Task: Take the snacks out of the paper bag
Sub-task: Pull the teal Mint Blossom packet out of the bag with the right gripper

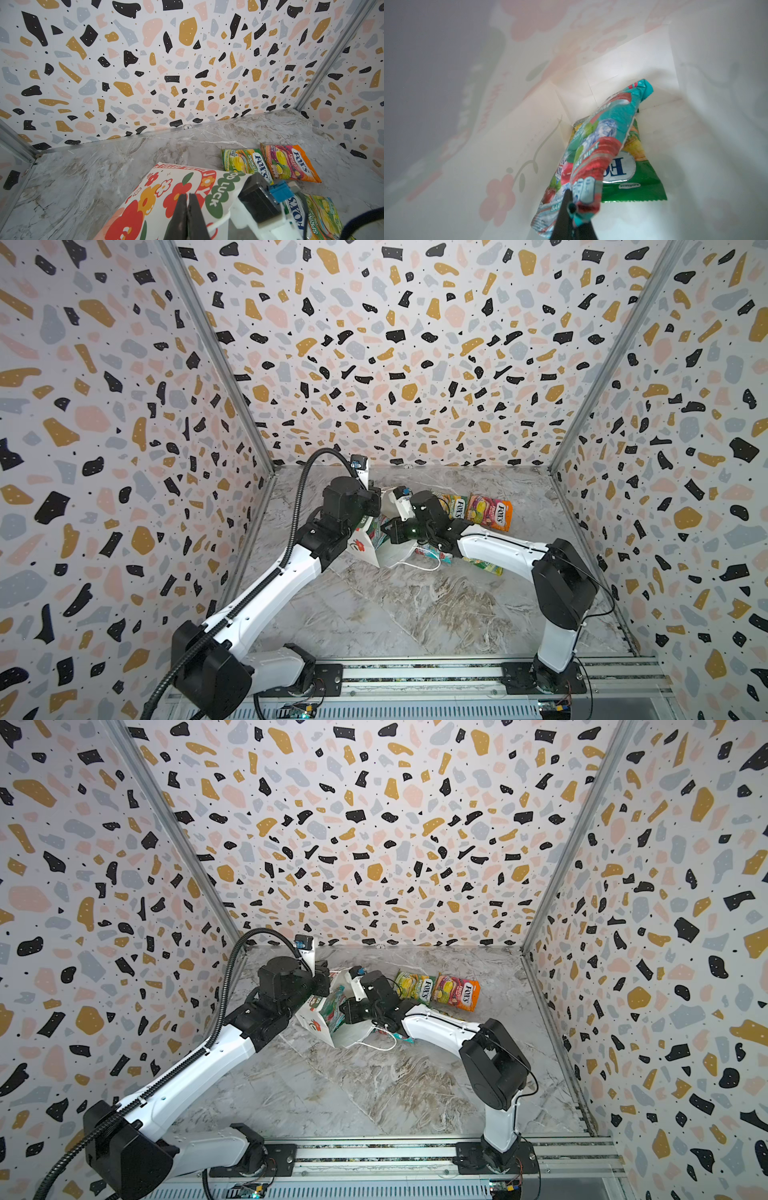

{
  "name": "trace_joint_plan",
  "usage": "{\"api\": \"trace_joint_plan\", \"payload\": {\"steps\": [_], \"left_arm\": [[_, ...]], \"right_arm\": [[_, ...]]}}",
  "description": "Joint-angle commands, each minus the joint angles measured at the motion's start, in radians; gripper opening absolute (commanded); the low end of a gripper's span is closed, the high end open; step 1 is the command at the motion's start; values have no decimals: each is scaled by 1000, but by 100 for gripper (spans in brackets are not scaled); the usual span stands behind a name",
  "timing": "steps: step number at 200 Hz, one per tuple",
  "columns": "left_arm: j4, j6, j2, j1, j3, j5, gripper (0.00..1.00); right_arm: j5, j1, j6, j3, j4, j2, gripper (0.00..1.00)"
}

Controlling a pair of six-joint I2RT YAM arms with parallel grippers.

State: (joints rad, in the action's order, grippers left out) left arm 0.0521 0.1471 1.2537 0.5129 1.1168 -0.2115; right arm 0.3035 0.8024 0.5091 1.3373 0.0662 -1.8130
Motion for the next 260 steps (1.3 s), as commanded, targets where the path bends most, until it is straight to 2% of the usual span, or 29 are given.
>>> {"api": "trace_joint_plan", "payload": {"steps": [1, 152, 199, 260], "left_arm": [[-26, 6, 6, 1, -5, -19, 0], [-21, 7, 10, 1, -1, -12, 0], [-21, 7, 11, 1, -1, -11, 0], [-21, 8, 6, 1, 0, -11, 0]], "right_arm": [[-14, -2, -70, 7, -33, 93, 0], [-113, -17, -220, 22, -218, 429, 0], [-126, -101, -231, -27, -241, 539, 0], [-138, -262, -295, -145, -421, 670, 0]]}}
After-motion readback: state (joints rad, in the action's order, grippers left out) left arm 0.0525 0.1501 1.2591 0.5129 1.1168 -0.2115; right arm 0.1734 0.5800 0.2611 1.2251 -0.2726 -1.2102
